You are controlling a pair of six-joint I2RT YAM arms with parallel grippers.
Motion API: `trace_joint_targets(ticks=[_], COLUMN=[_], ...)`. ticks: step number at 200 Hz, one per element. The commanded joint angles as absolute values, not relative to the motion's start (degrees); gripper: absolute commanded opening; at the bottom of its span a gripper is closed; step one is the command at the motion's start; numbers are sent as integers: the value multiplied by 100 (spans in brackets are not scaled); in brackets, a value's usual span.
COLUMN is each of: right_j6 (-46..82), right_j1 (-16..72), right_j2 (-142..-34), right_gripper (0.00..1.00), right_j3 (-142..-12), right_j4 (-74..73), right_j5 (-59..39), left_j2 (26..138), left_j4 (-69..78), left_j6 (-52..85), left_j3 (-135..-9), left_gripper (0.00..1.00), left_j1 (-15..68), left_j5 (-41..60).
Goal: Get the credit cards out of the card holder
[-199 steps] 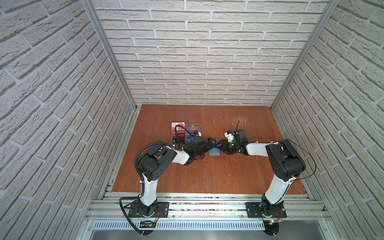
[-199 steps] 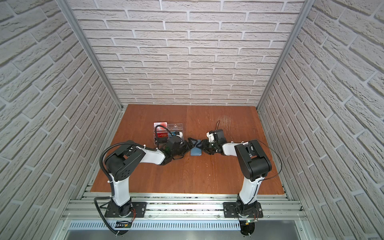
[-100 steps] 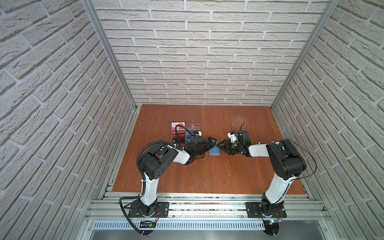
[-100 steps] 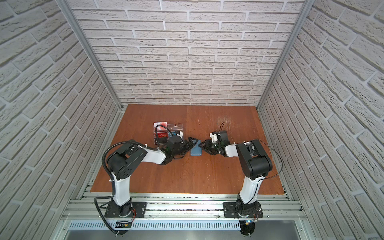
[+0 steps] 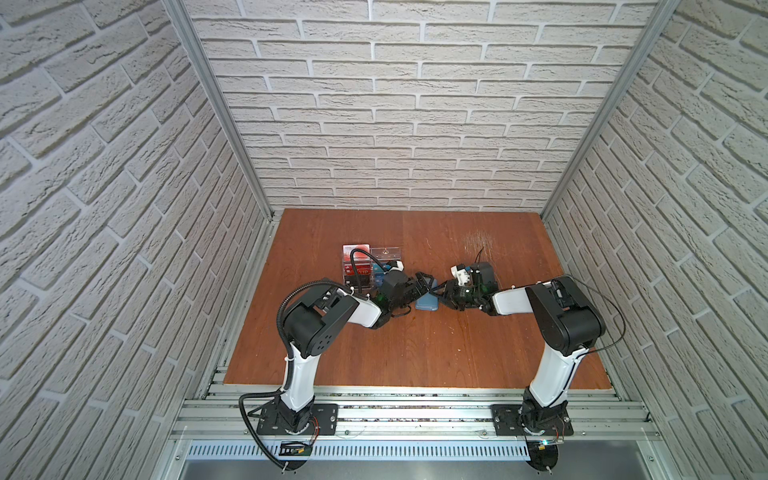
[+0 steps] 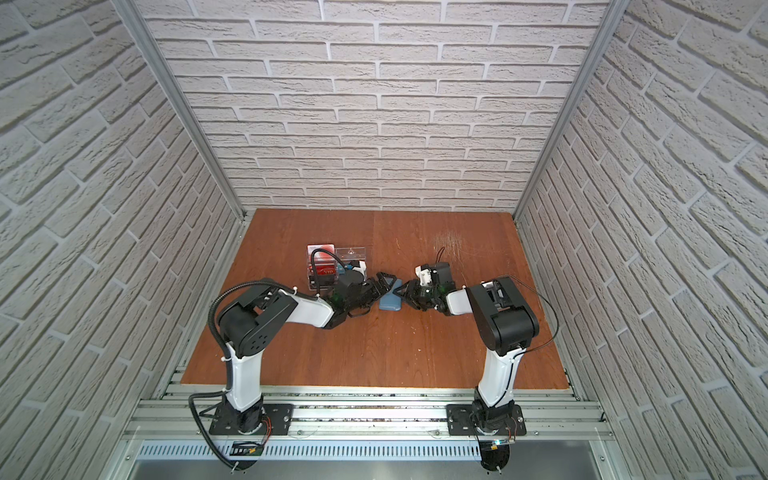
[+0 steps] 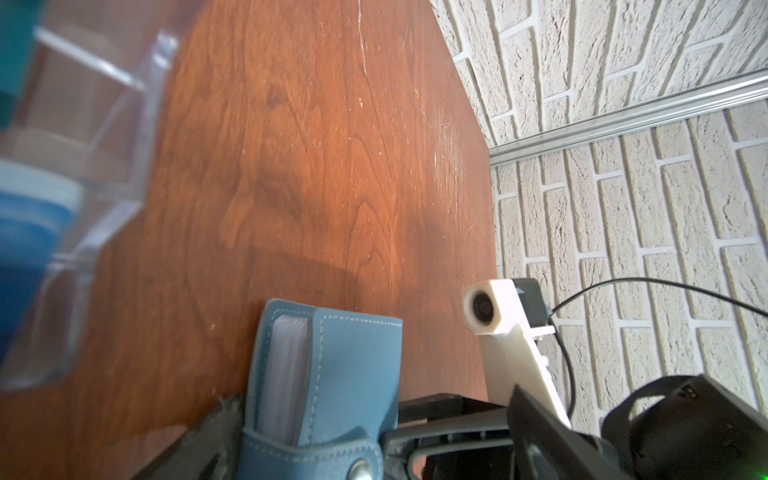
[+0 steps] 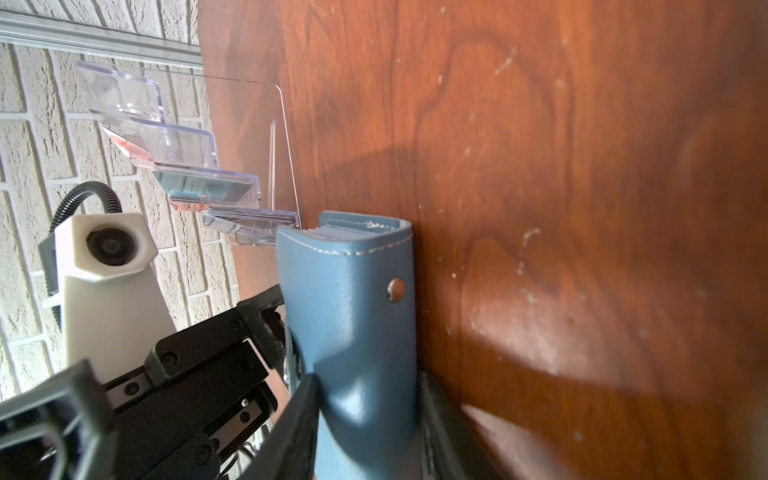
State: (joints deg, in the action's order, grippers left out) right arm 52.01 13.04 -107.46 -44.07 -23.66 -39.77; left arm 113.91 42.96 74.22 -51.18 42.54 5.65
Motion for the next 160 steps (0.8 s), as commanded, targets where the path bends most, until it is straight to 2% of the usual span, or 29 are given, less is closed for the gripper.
trace_joint_targets(ticks=[1,70,160], right_j6=[5377,5874,5936], right_j1=[1424,1494,1529], right_j2=[-10784,-10829,-10876], right_gripper=[39,38,41], right_j3=[-4282,-4076,-4052], right_j4=[-2881,-4117,-4424], right_j5=[-4180,-4457,-4442], left_j2=[11617,11750,11759], left_j4=[4254,4437,4518], left_j6=[7497,7666,7730], left_j3=[-5172,-5238,-5300], left_gripper=[98,98,98], left_j1=[4298,4301,4411], left_j5=[541,545,541])
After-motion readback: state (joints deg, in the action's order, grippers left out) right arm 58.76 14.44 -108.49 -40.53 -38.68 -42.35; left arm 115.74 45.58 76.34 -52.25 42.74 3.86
